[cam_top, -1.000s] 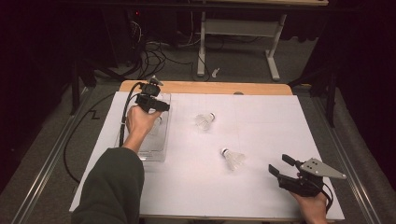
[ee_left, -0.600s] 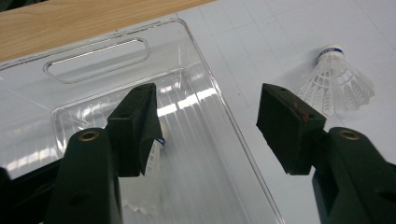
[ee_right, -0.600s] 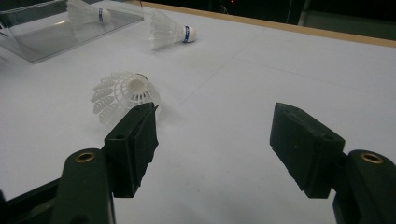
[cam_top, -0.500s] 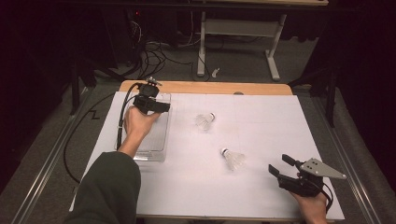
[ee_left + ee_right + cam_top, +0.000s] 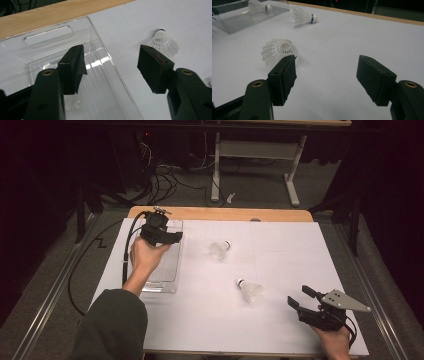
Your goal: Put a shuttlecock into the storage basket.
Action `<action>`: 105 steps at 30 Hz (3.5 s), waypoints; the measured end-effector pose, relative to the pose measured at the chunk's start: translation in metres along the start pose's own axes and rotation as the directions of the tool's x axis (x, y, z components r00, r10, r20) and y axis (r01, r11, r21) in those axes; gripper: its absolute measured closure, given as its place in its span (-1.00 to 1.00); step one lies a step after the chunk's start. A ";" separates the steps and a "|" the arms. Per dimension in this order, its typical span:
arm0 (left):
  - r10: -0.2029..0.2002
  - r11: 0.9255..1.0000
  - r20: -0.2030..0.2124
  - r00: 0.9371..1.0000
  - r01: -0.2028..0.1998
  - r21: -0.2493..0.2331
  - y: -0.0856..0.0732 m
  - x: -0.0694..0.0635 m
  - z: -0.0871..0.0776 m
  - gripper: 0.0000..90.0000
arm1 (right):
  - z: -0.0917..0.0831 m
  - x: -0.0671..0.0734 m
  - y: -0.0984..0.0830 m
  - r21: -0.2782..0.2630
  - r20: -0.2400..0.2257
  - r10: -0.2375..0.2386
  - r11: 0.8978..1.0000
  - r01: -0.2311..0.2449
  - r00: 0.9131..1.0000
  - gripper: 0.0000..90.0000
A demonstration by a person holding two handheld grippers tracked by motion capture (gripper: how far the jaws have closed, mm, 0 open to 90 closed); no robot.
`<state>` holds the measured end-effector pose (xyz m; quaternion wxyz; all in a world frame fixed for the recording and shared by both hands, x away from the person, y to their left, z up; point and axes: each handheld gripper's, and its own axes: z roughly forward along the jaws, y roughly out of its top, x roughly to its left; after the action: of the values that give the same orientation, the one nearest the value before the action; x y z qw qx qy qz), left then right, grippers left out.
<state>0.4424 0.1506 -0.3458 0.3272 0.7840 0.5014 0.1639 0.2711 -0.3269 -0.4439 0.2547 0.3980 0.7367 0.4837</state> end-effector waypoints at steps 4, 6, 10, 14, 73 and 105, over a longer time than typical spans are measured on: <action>0.002 1.000 0.000 1.000 -0.002 -0.019 -0.006 0.001 -0.005 -0.12 | 0.000 0.000 0.000 0.001 0.000 0.001 1.000 -0.001 1.000 -0.27; 0.003 1.000 0.001 1.000 -0.003 -0.029 -0.009 0.002 -0.008 -0.12 | 0.000 0.000 0.000 0.000 0.000 0.001 1.000 -0.001 1.000 -0.27; 0.001 0.999 0.003 1.000 0.000 -0.046 -0.014 0.003 -0.013 -0.11 | 0.000 0.000 0.000 0.001 0.000 0.002 1.000 -0.002 1.000 -0.27; 0.003 0.998 0.005 1.000 -0.003 -0.055 -0.017 0.002 -0.016 -0.11 | 0.000 0.000 0.000 0.001 0.001 0.002 1.000 -0.002 1.000 -0.28; 0.039 0.979 0.042 0.998 -0.030 -0.204 -0.068 -0.014 -0.053 -0.11 | 0.000 0.000 0.000 -0.004 0.000 0.010 1.000 -0.010 1.000 -0.28; 0.012 0.969 0.048 0.999 0.000 -0.247 -0.099 -0.007 -0.071 -0.12 | -0.001 0.000 0.000 -0.007 0.004 0.010 1.000 -0.009 1.000 -0.28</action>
<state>0.3303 0.1974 -0.3602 0.4338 0.7425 0.4667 0.2067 0.2706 -0.3276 -0.4436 0.2552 0.4017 0.7327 0.4864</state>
